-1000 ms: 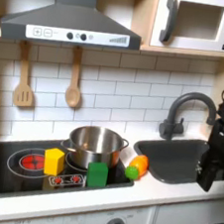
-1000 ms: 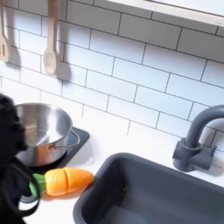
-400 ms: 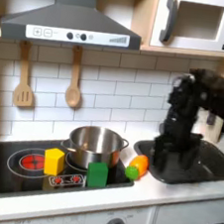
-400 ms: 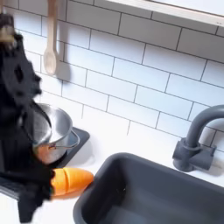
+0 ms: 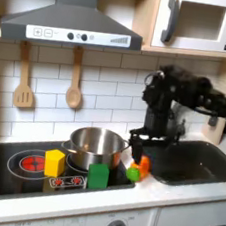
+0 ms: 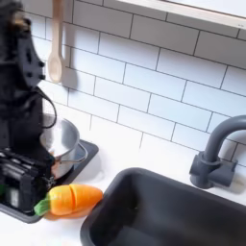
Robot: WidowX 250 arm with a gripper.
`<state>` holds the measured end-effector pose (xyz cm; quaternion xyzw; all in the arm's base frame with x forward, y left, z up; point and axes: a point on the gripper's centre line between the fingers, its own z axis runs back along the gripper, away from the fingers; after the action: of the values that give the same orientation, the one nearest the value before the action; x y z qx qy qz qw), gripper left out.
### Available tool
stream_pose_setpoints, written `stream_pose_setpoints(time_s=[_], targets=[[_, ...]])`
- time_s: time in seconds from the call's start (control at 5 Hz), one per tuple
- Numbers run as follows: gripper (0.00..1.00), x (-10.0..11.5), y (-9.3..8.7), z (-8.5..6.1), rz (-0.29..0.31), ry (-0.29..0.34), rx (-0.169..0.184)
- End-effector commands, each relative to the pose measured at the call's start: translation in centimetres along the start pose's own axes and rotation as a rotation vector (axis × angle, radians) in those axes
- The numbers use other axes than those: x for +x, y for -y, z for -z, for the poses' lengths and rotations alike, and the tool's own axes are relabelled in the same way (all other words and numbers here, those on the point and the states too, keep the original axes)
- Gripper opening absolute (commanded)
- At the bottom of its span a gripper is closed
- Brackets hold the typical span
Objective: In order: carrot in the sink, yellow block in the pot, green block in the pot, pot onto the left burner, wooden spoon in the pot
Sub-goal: 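Put the carrot in the sink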
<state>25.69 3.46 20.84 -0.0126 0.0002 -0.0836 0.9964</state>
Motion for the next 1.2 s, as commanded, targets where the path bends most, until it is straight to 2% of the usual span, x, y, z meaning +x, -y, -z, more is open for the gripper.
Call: stream_pose_setpoints(time_s=[0.0, 0.2, 0.4, 0.6, 0.8, 1.0], targets=[[1.0, 2.2, 1.3, 1.6, 0.238, -0.086, -0.036], [1.0, 2.5, 0.9, 2.0, 0.273, -0.087, -0.026], [1.0, 2.6, 0.8, 2.4, 0.291, -0.061, -0.028], [1.0, 3.5, 1.1, 3.0, 0.347, -0.009, 0.028], [1.0, 4.0, 1.1, 4.0, 0.366, 0.044, 0.034], [1.0, 4.5, 1.7, 4.9, 0.407, 0.079, 0.023]])
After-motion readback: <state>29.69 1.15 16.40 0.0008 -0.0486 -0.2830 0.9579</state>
